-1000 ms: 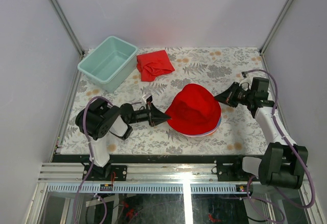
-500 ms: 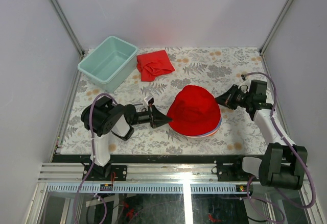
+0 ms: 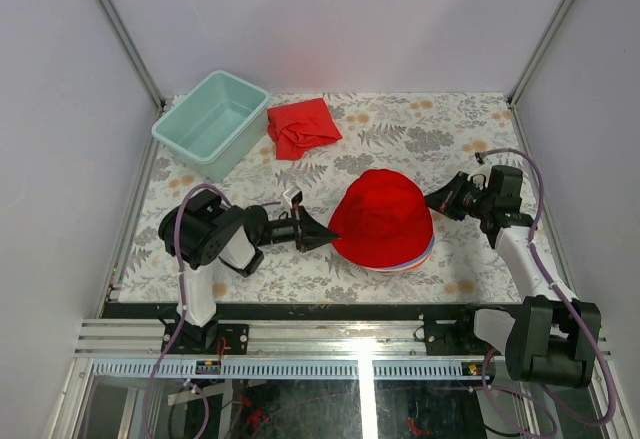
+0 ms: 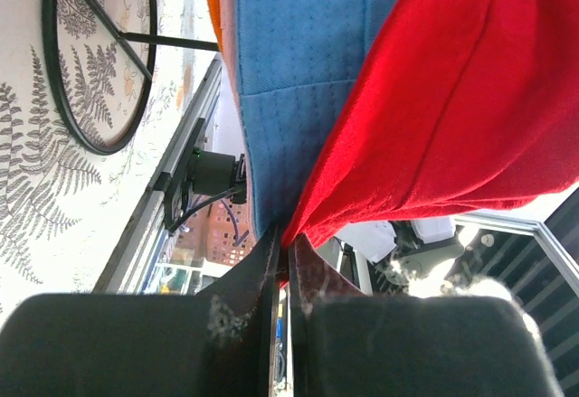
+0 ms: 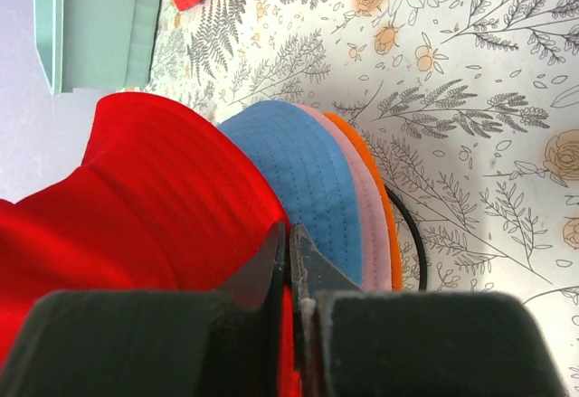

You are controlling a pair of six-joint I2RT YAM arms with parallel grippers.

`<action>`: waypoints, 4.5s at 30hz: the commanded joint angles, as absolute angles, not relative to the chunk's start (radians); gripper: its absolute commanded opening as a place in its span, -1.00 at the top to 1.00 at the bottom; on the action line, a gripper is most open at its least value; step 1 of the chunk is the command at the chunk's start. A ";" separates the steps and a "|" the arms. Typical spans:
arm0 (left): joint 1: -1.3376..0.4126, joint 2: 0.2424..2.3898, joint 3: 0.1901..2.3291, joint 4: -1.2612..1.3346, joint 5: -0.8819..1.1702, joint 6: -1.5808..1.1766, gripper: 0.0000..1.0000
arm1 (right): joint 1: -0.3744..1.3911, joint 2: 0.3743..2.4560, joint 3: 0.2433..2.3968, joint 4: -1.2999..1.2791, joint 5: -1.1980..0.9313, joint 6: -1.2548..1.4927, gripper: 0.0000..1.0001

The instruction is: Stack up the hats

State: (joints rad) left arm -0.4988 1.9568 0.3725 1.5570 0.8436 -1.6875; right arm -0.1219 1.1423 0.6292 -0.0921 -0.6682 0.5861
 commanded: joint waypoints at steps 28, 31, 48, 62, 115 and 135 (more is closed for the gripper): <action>-0.492 1.730 0.326 1.446 0.871 -1.542 0.29 | -0.147 0.915 0.804 -0.597 -0.262 0.635 -0.15; -0.489 1.726 0.301 1.487 0.869 -1.564 0.27 | -0.147 0.862 0.802 -0.597 -0.239 0.680 -0.16; -0.302 1.289 0.428 0.817 0.791 -1.267 0.43 | -0.146 0.549 0.783 -0.835 -0.400 0.818 0.83; -0.280 1.500 0.491 0.918 0.788 -1.374 0.49 | -0.147 0.508 0.706 -0.819 -0.537 0.896 1.00; -0.047 1.292 1.019 -0.118 0.184 -0.504 -1.00 | 0.000 1.445 1.094 -0.465 0.282 0.371 -0.99; 0.009 1.061 0.487 0.140 -0.208 -0.076 -1.00 | -0.060 1.704 1.336 -0.405 0.031 0.344 -0.99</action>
State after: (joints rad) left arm -0.0010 1.1713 0.5819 0.0322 -0.1398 -0.1555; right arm -0.0647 1.6833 1.3090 -0.4416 0.0994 0.3431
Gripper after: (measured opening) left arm 0.996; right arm 0.992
